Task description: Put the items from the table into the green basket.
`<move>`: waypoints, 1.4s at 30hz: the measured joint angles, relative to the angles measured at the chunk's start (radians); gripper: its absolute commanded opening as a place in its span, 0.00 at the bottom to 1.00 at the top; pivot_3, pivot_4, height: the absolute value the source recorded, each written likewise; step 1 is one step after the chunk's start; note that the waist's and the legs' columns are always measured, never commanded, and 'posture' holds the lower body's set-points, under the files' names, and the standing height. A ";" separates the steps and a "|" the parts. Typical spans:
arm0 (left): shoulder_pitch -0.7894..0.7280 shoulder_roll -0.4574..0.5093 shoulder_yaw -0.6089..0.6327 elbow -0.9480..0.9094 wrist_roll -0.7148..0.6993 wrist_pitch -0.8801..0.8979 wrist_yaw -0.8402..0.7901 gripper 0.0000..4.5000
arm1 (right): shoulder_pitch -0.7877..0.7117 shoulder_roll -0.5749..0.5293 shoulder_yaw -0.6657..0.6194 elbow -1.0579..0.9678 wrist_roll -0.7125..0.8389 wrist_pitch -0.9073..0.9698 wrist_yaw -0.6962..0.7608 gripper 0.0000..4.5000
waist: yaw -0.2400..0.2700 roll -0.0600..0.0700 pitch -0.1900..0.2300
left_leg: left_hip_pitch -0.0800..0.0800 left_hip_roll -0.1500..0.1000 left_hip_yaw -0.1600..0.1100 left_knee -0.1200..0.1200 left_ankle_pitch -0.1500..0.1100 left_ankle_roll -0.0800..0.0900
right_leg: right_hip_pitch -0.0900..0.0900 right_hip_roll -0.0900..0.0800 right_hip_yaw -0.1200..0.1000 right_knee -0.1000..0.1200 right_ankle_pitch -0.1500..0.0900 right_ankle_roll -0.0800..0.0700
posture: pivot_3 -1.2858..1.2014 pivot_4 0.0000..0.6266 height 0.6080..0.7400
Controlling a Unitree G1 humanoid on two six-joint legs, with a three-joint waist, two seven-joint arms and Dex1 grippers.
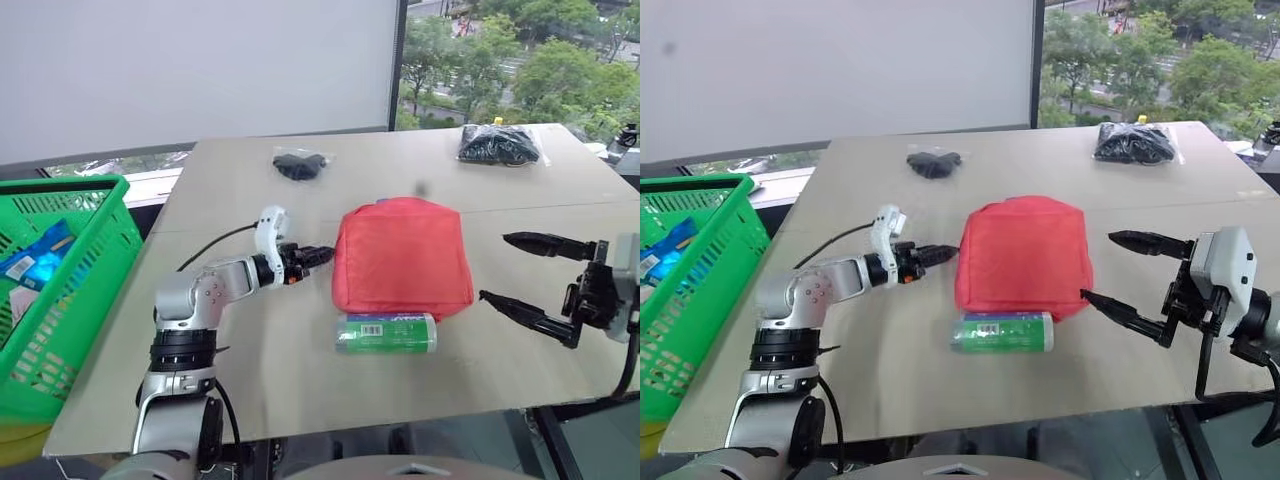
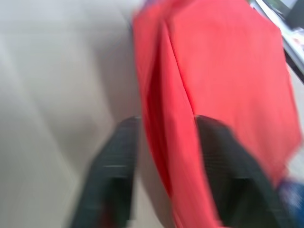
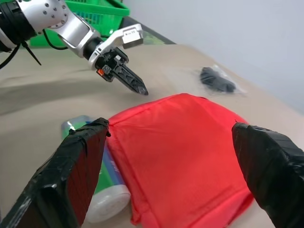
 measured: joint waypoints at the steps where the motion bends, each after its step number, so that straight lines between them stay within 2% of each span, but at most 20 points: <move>1: -0.007 -0.013 -0.008 0.030 0.004 -0.005 -0.002 0.92 | -0.002 -0.001 0.000 0.002 0.001 0.000 0.002 1.00 | 0.000 0.000 0.000 | 0.000 0.000 0.000 0.000 0.000 0.000 | 0.000 0.000 0.000 0.000 0.000 0.000 | 0.51 0.00 1.00; 2: -0.015 -0.027 -0.009 0.061 0.004 -0.006 -0.002 0.98 | -0.002 -0.001 0.000 0.003 0.002 0.000 0.004 1.00 | -0.001 0.000 0.000 | 0.000 0.000 0.000 0.000 0.000 0.000 | 0.000 0.000 0.000 0.000 0.000 0.000 | 0.51 0.00 1.00; 7: -0.079 -0.058 -0.030 0.184 0.000 0.001 -0.044 0.98 | 0.014 -0.005 -0.006 0.003 0.006 0.003 0.019 1.00 | -0.006 0.000 0.000 | -0.001 0.000 0.000 0.000 0.000 0.000 | 0.000 0.001 0.000 0.000 0.000 0.000 | 0.51 0.00 1.00; 10: -0.135 -0.067 -0.085 0.273 0.014 -0.024 -0.102 0.98 | 0.040 -0.006 -0.011 0.001 0.007 0.003 0.021 1.00 | -0.007 0.000 0.000 | -0.001 0.000 0.002 0.000 0.000 0.000 | 0.000 0.002 0.001 0.000 0.000 0.000 | 0.50 0.00 1.00; 13: -0.153 -0.086 -0.132 0.368 0.052 -0.080 -0.146 0.81 | 0.060 -0.006 -0.019 -0.005 0.006 0.003 0.019 1.00 | -0.014 0.000 0.000 | -0.002 0.000 0.004 0.000 0.000 0.000 | 0.000 0.002 0.004 0.000 0.000 0.000 | 0.49 0.00 1.00; 14: -0.153 -0.086 -0.136 0.385 0.058 -0.093 -0.159 0.72 | 0.068 -0.006 -0.027 -0.008 0.006 0.003 0.019 1.00 | -0.015 0.000 0.000 | -0.002 0.000 0.004 -0.001 0.000 0.000 | 0.000 0.002 0.004 0.000 0.000 0.000 | 0.49 0.00 1.00; 15: -0.153 -0.086 -0.135 0.388 0.058 -0.094 -0.162 0.68 | 0.071 -0.006 -0.030 -0.009 0.006 0.003 0.018 1.00 | -0.017 0.000 0.000 | -0.002 0.000 0.003 -0.001 0.000 0.000 | 0.000 0.002 0.004 0.000 0.000 0.000 | 0.49 0.00 1.00; 16: -0.153 -0.082 -0.129 0.392 0.058 -0.100 -0.174 0.55 | 0.081 -0.006 -0.040 -0.010 0.006 0.003 0.017 1.00 | -0.019 0.000 0.000 | -0.002 0.001 0.003 0.000 0.000 0.000 | 0.000 0.002 0.004 0.000 0.000 0.000 | 0.49 0.00 1.00; 18: -0.153 -0.075 -0.098 0.391 0.042 -0.104 -0.185 0.38 | 0.087 -0.005 -0.046 -0.015 0.006 0.002 0.015 1.00 | -0.023 0.000 0.000 | -0.002 0.001 0.003 -0.001 0.000 0.000 | 0.000 0.002 0.004 0.000 0.000 0.000 | 0.49 0.00 1.00; 21: -0.148 -0.061 0.011 0.369 -0.017 -0.092 -0.182 0.04 | 0.093 -0.002 -0.046 -0.033 0.005 0.001 0.004 1.00 | -0.035 0.000 0.000 | -0.002 0.002 0.003 0.000 0.000 0.000 | 0.000 0.001 0.004 0.001 0.000 0.000 | 0.49 0.00 1.00; 22: -0.148 -0.057 0.050 0.360 -0.041 -0.086 -0.175 0.01 | 0.093 0.000 -0.046 -0.038 0.004 0.001 -0.001 1.00 | -0.037 0.000 0.000 | -0.002 0.002 0.004 0.000 0.000 0.000 | 0.000 0.000 0.005 0.001 0.000 0.000 | 0.49 0.00 1.00; 26: -0.145 -0.038 0.339 0.335 -0.183 -0.074 -0.044 0.01 | 0.085 0.007 -0.040 -0.045 0.003 0.000 -0.009 1.00 | -0.040 -0.001 0.001 | 0.000 0.004 0.004 0.000 0.000 0.000 | 0.000 0.000 0.005 0.002 0.000 0.000 | 0.50 0.00 1.00; 29: -0.156 -0.010 0.514 0.355 -0.227 -0.136 0.082 0.01 | 0.052 0.008 -0.014 -0.039 0.000 -0.002 -0.012 1.00 | -0.034 -0.001 0.001 | 0.001 0.004 0.003 0.000 0.000 -0.001 | -0.001 -0.001 0.004 0.002 0.000 0.000 | 0.52 0.00 1.00; 35: -0.199 -0.019 0.644 0.512 -0.175 -0.357 0.380 0.01 | -0.029 0.007 0.066 -0.002 -0.016 -0.009 -0.001 1.00 | 0.004 -0.004 -0.001 | 0.000 -0.001 -0.002 0.000 0.001 -0.002 | -0.003 -0.007 -0.001 0.002 0.000 0.000 | 0.53 0.00 1.00; 36: -0.199 -0.016 0.647 0.558 -0.157 -0.381 0.423 0.18 | -0.040 0.007 0.077 0.005 -0.018 -0.011 0.000 1.00 | 0.012 -0.005 -0.001 | -0.001 -0.001 -0.002 0.000 0.001 -0.002 | -0.004 -0.008 -0.002 0.002 0.001 0.000 | 0.53 0.00 1.00; 38: -0.195 -0.015 0.646 0.617 -0.139 -0.383 0.466 0.34 | -0.052 0.007 0.088 0.016 -0.021 -0.015 0.002 1.00 | 0.023 -0.006 -0.001 | -0.003 -0.002 -0.004 0.000 0.001 -0.002 | -0.005 -0.009 -0.005 0.002 0.001 0.000 | 0.53 0.00 1.00; 42: -0.160 -0.024 0.673 0.592 -0.189 -0.296 0.522 0.76 | -0.072 0.006 0.107 0.035 -0.038 -0.022 0.020 1.00 | 0.027 -0.012 -0.002 | -0.013 -0.003 -0.010 0.000 0.001 -0.002 | -0.013 -0.012 -0.010 0.001 0.001 0.000 | 0.53 0.00 1.00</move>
